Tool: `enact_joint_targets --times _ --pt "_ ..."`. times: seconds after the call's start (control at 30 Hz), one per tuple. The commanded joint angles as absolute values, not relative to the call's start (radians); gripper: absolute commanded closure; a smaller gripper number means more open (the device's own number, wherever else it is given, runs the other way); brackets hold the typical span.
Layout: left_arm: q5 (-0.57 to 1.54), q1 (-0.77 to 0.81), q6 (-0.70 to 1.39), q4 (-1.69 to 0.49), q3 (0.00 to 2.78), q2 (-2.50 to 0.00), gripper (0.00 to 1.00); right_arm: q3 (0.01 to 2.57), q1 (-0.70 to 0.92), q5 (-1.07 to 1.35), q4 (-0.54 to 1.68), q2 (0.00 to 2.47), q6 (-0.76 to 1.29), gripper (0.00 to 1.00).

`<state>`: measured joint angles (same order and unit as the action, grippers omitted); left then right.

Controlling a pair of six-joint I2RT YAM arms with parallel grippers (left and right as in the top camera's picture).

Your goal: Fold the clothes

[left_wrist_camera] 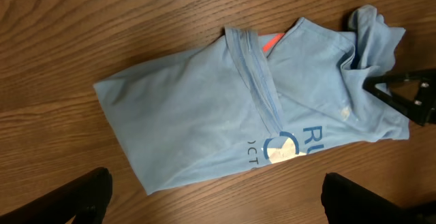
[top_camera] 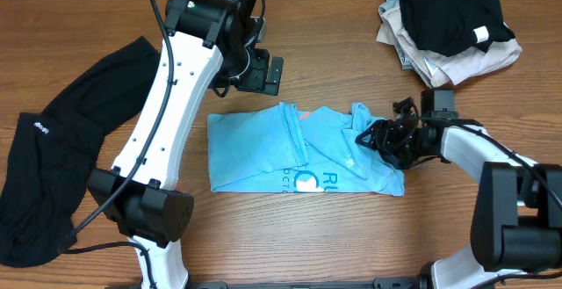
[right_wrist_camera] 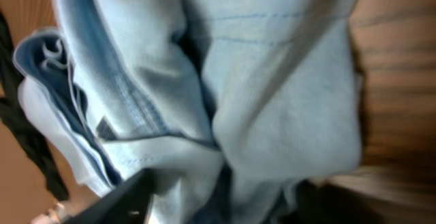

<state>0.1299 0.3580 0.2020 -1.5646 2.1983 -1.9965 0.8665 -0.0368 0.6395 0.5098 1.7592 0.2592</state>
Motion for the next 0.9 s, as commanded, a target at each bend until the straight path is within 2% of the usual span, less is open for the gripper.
enact_joint_targets --times 0.0,0.07,0.1,0.2,0.4,0.6,0.73,0.87 --pt "0.111 0.357 0.179 -1.567 2.222 -1.995 0.00 0.850 0.009 0.683 0.499 1.777 0.266 0.51" --pt "0.097 0.358 0.179 -1.567 2.222 -1.995 0.00 0.850 0.025 0.677 0.494 1.777 0.266 0.71" --pt "0.085 0.357 0.179 -1.568 2.222 -1.995 0.00 0.850 0.025 0.669 0.492 1.777 0.266 0.84" --pt "0.056 0.357 0.179 -1.568 2.222 -1.995 0.00 0.855 0.005 0.649 0.501 1.776 0.266 0.96" --pt "0.008 0.347 0.179 -1.568 2.222 -1.995 0.00 0.925 -0.149 0.609 0.649 1.735 0.204 0.96" --pt "0.007 0.309 0.179 -1.567 2.222 -1.995 0.00 1.111 -0.289 0.464 0.951 1.698 0.147 0.96" --pt "0.006 0.277 0.179 -1.565 2.221 -1.995 0.00 1.242 -0.286 0.448 1.096 1.698 0.091 0.96" --pt "0.007 0.246 0.165 -1.566 2.221 -1.995 0.00 1.335 -0.215 0.445 1.183 1.692 0.069 0.96"
